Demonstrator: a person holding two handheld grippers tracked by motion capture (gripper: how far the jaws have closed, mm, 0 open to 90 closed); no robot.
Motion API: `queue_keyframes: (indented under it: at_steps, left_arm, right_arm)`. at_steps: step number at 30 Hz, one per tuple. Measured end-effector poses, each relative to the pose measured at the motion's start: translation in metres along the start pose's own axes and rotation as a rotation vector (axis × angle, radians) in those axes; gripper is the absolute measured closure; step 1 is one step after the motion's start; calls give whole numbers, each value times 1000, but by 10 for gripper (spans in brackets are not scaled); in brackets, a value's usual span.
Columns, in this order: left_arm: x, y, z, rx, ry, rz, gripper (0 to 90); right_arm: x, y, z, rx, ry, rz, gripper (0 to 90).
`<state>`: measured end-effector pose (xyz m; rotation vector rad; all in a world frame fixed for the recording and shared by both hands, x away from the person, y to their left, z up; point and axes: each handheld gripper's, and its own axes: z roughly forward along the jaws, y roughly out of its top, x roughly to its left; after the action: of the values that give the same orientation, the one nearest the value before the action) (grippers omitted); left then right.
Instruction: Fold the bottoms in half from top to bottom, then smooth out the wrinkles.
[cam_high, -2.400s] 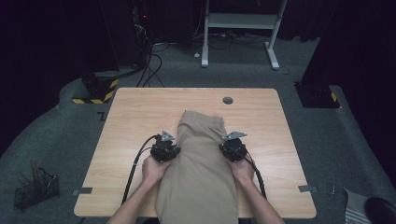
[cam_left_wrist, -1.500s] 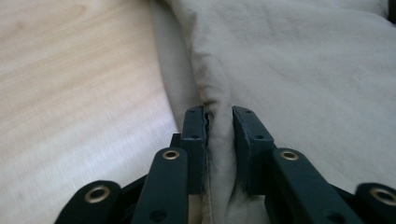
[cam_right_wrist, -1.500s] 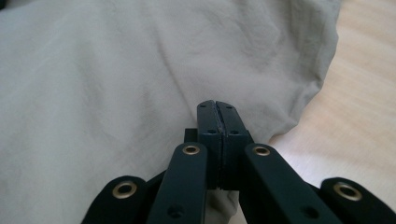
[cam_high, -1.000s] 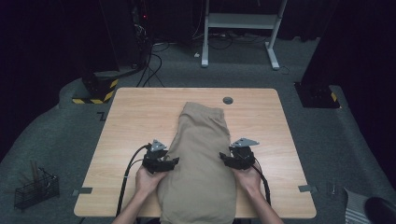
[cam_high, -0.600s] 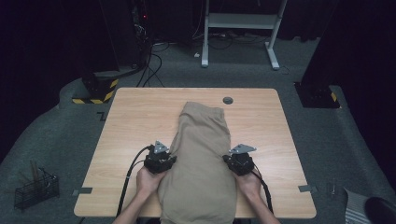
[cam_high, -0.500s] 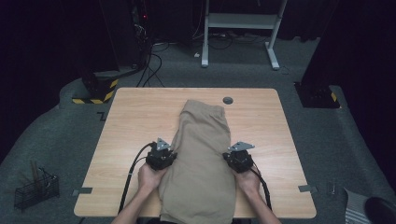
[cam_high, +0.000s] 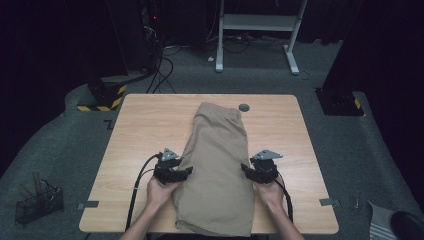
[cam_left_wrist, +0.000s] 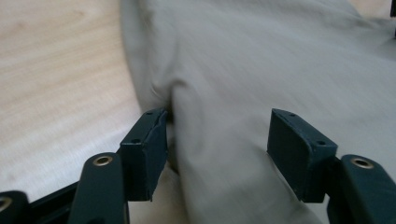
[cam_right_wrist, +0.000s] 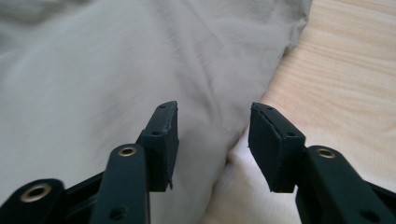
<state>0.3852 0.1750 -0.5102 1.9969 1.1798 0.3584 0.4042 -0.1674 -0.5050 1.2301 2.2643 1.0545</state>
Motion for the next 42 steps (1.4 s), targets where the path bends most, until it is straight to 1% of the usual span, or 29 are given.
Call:
queue_keyframes:
  at_steps: [1, 3, 5, 7, 8, 9, 10, 11, 12, 15, 18, 21, 23, 24, 25, 27, 28, 30, 33, 35, 36, 38, 39, 40, 42]
  left_arm:
    - [-2, -4, -1, 8, 0, 10, 377]
    - [-5, -10, -1, 22, 6, 13, 377]
    - [-5, -15, 0, 19, 8, 16, 377]
    - [-5, -15, 1, 15, 17, 18, 376]
    - [-6, -13, 2, 20, 32, 26, 377]
    - [-6, -11, 5, 26, 54, 55, 380]
    - [-7, -10, 7, 28, 71, 75, 378]
    - [-6, -8, 10, 28, 80, 83, 369]
    - [-5, -6, 12, 29, 87, 74, 366]
    - [-1, 0, 17, 32, 98, 65, 368]
    - [-1, 0, 17, 24, 100, 65, 380]
    - [-2, -2, 15, 26, 100, 65, 386]
    - [-4, -5, 11, 34, 93, 60, 387]
    - [-4, -6, 9, 39, 92, 64, 387]
    - [-5, -7, 7, 46, 89, 69, 387]
    - [-7, -10, 3, 53, 70, 64, 384]
    - [-6, -10, 2, 54, 69, 68, 382]
    - [-5, -10, 2, 48, 56, 51, 375]
    - [2, -4, 3, 33, 46, 17, 361]
    - [5, 2, 5, 30, 45, 16, 351]
    - [7, 5, 7, 21, 37, 2, 344]
    - [10, 12, 10, 21, 39, -8, 340]
    - [12, 14, 12, 15, 38, -19, 339]
    - [14, 16, 13, 12, 27, -36, 338]
    - [17, 21, 18, 18, 33, -35, 337]
  right_arm:
    - [1, -2, -3, -2, 8, 4, 509]
    - [3, -7, -8, 6, 8, 1, 493]
    - [4, -12, -8, 30, 14, -1, 483]
    - [6, -17, -6, 51, 16, -6, 482]
    - [6, -18, -4, 60, 14, -3, 481]
    - [5, -19, -1, 68, 7, -5, 484]
    - [6, -18, 1, 59, -9, -16, 491]
    - [5, -17, 2, 58, -18, -23, 499]
    - [4, -15, 4, 59, -24, -16, 509]
    - [0, -9, 12, 54, -37, -18, 544]
    - [-4, -5, 16, 54, -37, -14, 561]
    - [-3, -4, 16, 56, -41, -20, 559]
    - [-2, -5, 14, 61, -44, -26, 559]
    - [-3, -6, 13, 63, -42, -26, 558]
    - [-3, -7, 11, 67, -38, -24, 554]
    - [-3, -9, 8, 76, -28, -36, 546]
    - [-2, -10, 6, 81, -23, -39, 540]
    - [-2, -11, 5, 80, -16, -49, 521]
    - [-5, -10, 4, 58, 3, -16, 482]
    - [-7, -7, 3, 42, -3, -10, 446]
    - [-8, -5, 4, 32, -8, -5, 441]
    - [-11, -3, 5, 25, 14, 18, 436]
    - [-12, -2, 6, 23, 23, 30, 431]
    - [-13, -1, 8, 24, 25, 39, 421]
    - [-15, 1, 10, 14, 23, 45, 415]
